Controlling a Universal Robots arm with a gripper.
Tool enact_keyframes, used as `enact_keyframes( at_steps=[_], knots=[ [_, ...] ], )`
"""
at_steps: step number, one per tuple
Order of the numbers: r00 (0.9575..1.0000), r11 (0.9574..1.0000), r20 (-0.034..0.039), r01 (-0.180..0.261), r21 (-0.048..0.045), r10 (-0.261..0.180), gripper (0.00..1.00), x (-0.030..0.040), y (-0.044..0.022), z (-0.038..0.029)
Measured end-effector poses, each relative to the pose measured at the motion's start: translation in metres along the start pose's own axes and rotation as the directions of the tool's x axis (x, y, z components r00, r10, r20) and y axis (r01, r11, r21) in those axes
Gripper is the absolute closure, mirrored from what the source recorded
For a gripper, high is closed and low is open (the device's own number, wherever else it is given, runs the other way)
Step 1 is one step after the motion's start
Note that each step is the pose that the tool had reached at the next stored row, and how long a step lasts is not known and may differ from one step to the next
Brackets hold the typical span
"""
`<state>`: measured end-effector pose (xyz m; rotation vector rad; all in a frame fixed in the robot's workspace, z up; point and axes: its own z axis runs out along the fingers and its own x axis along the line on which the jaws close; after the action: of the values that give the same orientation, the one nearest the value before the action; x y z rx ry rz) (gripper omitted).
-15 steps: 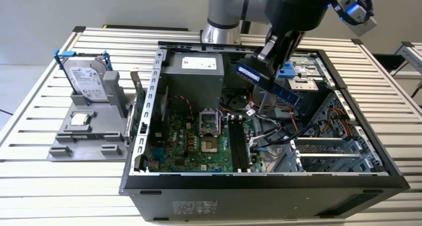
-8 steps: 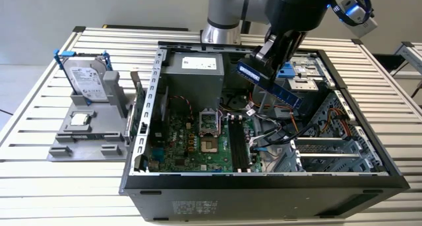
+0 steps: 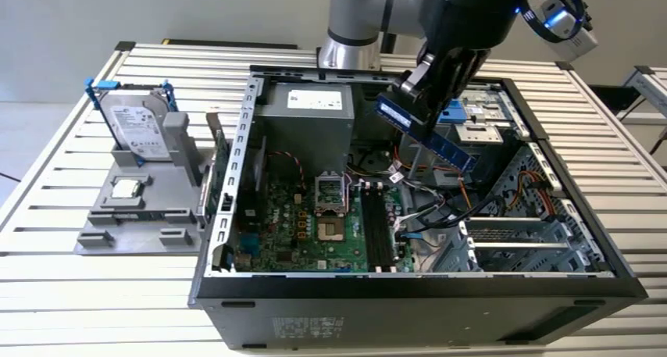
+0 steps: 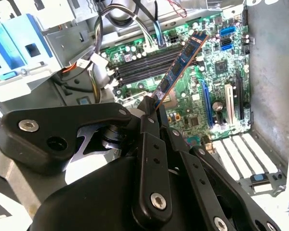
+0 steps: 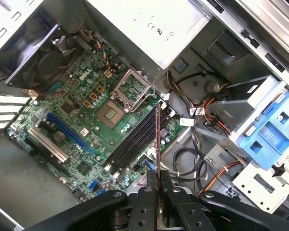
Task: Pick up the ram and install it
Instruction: 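Insert the ram into the slot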
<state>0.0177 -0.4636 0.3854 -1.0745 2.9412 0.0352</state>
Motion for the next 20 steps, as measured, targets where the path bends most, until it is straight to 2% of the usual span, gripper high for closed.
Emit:
enact_keyframes(
  at_steps=[8,20],
  knots=[
    [0.9992,0.9992,0.0007,-0.04,0.0007,0.04,1.0,0.0,0.0,0.0],
    [0.9955,0.9955,0.0017,-0.095,0.0016,0.095,1.0,0.0,0.0,0.0]
  ],
)
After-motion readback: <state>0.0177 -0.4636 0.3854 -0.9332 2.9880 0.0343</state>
